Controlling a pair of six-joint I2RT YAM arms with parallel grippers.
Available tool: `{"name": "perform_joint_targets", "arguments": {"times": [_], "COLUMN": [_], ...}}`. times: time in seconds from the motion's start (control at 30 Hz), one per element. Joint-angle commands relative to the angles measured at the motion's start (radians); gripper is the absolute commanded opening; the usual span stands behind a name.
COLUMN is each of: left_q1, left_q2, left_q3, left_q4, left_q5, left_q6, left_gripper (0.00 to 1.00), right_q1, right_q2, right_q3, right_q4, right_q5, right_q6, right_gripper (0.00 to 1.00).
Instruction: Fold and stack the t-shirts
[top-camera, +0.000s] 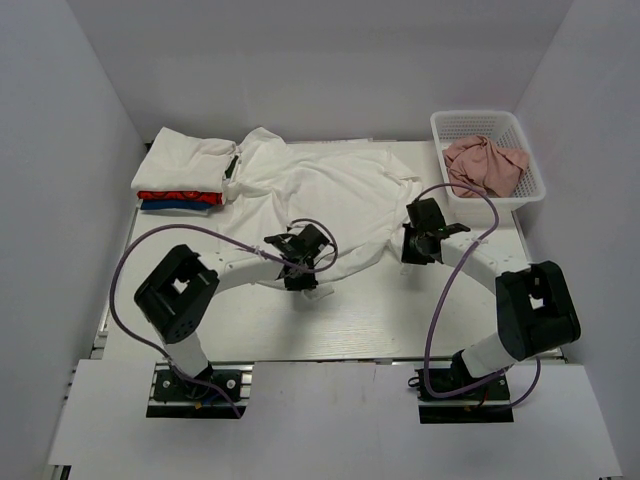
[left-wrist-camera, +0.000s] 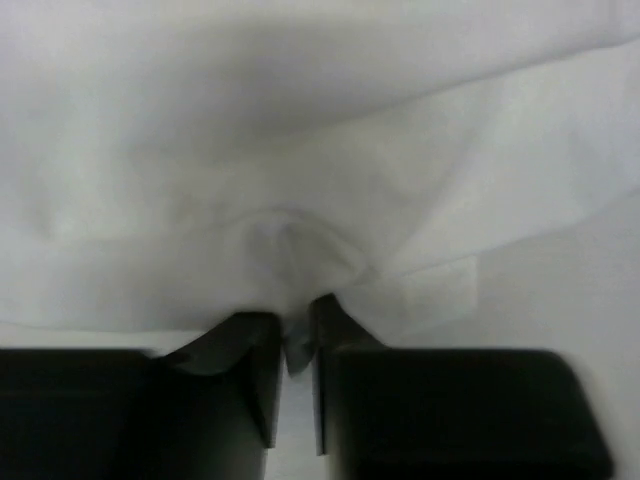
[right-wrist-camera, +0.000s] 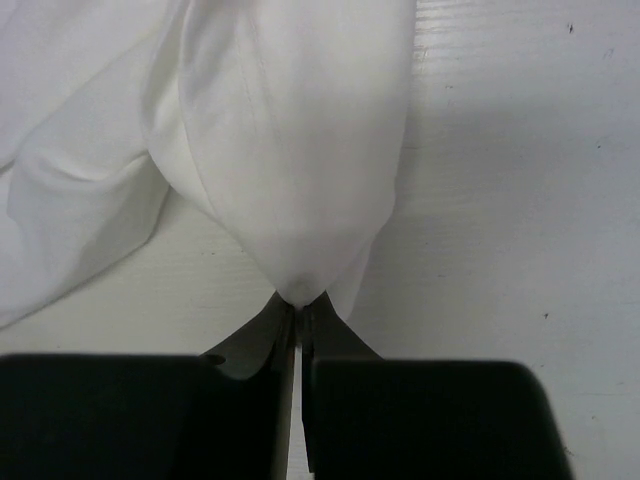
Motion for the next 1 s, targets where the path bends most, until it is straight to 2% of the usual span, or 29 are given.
{"name": "perform_joint_targets", "arguments": {"times": [0.0,0.03,0.1,0.2,0.4,0.6,0.67,0.73,0.77,0.8,0.83,0.87,0.9,0.93,0.97], "left_q1": [-0.004,-0.004,-0.004,-0.004,-0.004,-0.004,0.010,0.010,0.010,0.010,0.010,-0.004,-0.004,-0.004,-0.004], "left_q2": [0.028,0.028,0.006,-0.107,-0.436,-0.575,-0.609,-0.636,-0.650,-0.679,-0.693,-0.702,-0.712,-0.736,-0.751], "left_q3": [0.050,0.078,0.112,0.121,0.072,0.193,0.202,0.155,0.123,0.044,-0.001,-0.041,-0.099,-0.120,-0.135], "left_q4": [-0.084,-0.130,-0.179,-0.294,-0.421,-0.624,-0.671,-0.696,-0.696,-0.655,-0.632,-0.618,-0.618,-0.618,-0.618], "left_q5": [-0.163,-0.180,-0.227,-0.255,-0.087,-0.054,-0.054,-0.022,0.045,0.084,0.131,0.229,0.262,0.276,0.265], "left_q6": [-0.026,-0.035,-0.035,-0.016,0.047,0.058,0.049,0.040,0.029,0.029,0.029,0.029,0.020,0.009,-0.021], "left_gripper": [0.21,0.00,0.00,0.00,0.00,0.00,0.08,0.18,0.22,0.31,0.34,0.40,0.49,0.83,0.95], "right_q1": [-0.001,-0.002,-0.004,-0.005,-0.017,-0.051,-0.062,-0.077,-0.077,-0.091,-0.097,-0.106,-0.114,-0.123,-0.126], "right_q2": [-0.064,-0.072,-0.109,-0.170,-0.325,-0.454,-0.468,-0.474,-0.478,-0.480,-0.480,-0.480,-0.471,-0.474,-0.465], "right_q3": [0.009,0.008,0.026,0.048,0.083,0.167,0.183,0.184,0.154,0.135,0.118,0.082,0.048,0.031,0.026], "right_q4": [0.010,0.008,-0.018,-0.088,-0.220,-0.352,-0.390,-0.422,-0.424,-0.429,-0.436,-0.456,-0.485,-0.495,-0.524], "right_q5": [-0.017,-0.022,-0.040,-0.045,0.012,0.096,0.178,0.197,0.194,0.196,0.200,0.194,0.197,0.234,0.243], "right_q6": [-0.010,-0.013,-0.015,-0.005,0.045,0.047,0.045,0.050,0.053,0.065,0.071,0.074,0.105,0.148,0.154], "right_gripper": [0.00,0.00,0.00,0.00,0.00,0.00,0.00,0.00,0.00,0.00,0.00,0.00,0.00,0.00,0.00]}}
